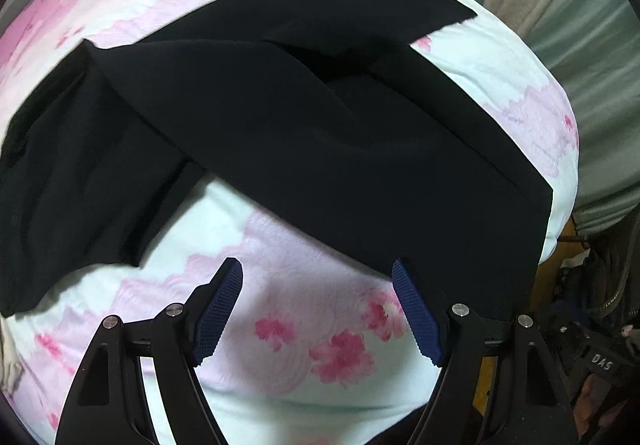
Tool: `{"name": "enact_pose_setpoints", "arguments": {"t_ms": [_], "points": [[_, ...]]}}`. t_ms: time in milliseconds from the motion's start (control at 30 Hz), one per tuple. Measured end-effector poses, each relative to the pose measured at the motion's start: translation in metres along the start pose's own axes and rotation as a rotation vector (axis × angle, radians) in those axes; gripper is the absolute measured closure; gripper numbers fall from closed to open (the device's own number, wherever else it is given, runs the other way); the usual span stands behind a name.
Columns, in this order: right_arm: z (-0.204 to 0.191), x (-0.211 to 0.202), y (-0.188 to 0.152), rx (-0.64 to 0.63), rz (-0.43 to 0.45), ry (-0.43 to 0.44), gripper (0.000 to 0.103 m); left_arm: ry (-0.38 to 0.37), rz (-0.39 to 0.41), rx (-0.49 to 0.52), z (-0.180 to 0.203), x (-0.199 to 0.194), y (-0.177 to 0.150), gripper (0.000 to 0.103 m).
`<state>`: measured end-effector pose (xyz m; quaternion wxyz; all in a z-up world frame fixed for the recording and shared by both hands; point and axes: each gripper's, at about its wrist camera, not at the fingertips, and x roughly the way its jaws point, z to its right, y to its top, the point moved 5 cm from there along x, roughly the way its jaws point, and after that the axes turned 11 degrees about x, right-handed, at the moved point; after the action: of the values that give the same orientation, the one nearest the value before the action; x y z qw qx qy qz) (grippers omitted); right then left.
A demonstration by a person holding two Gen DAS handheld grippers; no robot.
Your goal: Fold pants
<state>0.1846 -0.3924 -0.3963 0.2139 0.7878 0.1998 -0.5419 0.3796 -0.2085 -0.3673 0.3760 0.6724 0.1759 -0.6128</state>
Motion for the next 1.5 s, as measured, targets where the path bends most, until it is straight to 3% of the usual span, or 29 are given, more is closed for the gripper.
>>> {"name": "enact_pose_setpoints", "arguments": {"t_ms": [267, 367, 500, 567, 600, 633, 667, 733, 900, 1067, 1200, 1267, 1500], "points": [[0.022, 0.04, -0.013, 0.208, -0.013, 0.075, 0.034, -0.026, -0.037, 0.045, 0.008, 0.036, 0.001, 0.026], [0.027, 0.047, -0.013, 0.266, -0.045, 0.132, 0.042, -0.055, -0.048, 0.032, 0.01, 0.044, 0.001, 0.026], [0.018, 0.055, -0.021, 0.262, -0.099, 0.16, 0.064, -0.115, -0.083, -0.02, 0.01, 0.059, 0.006, 0.027], [0.013, 0.052, -0.021, 0.221, -0.094, 0.129, 0.072, -0.152, -0.1, -0.046, 0.008, 0.066, 0.007, 0.04], [0.011, 0.048, -0.02, 0.199, -0.088, 0.117, 0.082, -0.183, -0.115, -0.06, 0.008, 0.069, 0.008, 0.061], [0.009, 0.042, -0.018, 0.181, -0.081, 0.112, 0.083, -0.2, -0.128, -0.068, 0.008, 0.069, 0.008, 0.075], [0.008, 0.037, -0.018, 0.17, -0.074, 0.116, 0.094, -0.216, -0.127, -0.069, 0.009, 0.064, 0.01, 0.078], [0.005, 0.024, -0.014, 0.151, -0.055, 0.124, 0.095, -0.216, -0.098, -0.031, 0.012, 0.046, 0.016, 0.087], [-0.013, -0.029, 0.007, 0.098, 0.07, 0.119, 0.097, -0.205, 0.016, 0.051, 0.023, -0.02, 0.046, 0.087], [-0.034, -0.094, 0.055, 0.104, 0.215, 0.159, 0.097, -0.154, 0.091, 0.081, 0.028, -0.071, 0.101, 0.09], [-0.052, -0.14, 0.11, 0.089, 0.323, 0.193, 0.097, -0.14, 0.149, 0.073, 0.034, -0.09, 0.162, 0.09], [-0.066, -0.154, 0.137, 0.066, 0.363, 0.203, 0.097, -0.125, 0.175, 0.077, 0.031, -0.096, 0.185, 0.095], [-0.101, -0.155, 0.239, 0.003, 0.392, 0.242, 0.097, -0.047, 0.214, 0.05, 0.022, -0.087, 0.28, 0.099]]}}
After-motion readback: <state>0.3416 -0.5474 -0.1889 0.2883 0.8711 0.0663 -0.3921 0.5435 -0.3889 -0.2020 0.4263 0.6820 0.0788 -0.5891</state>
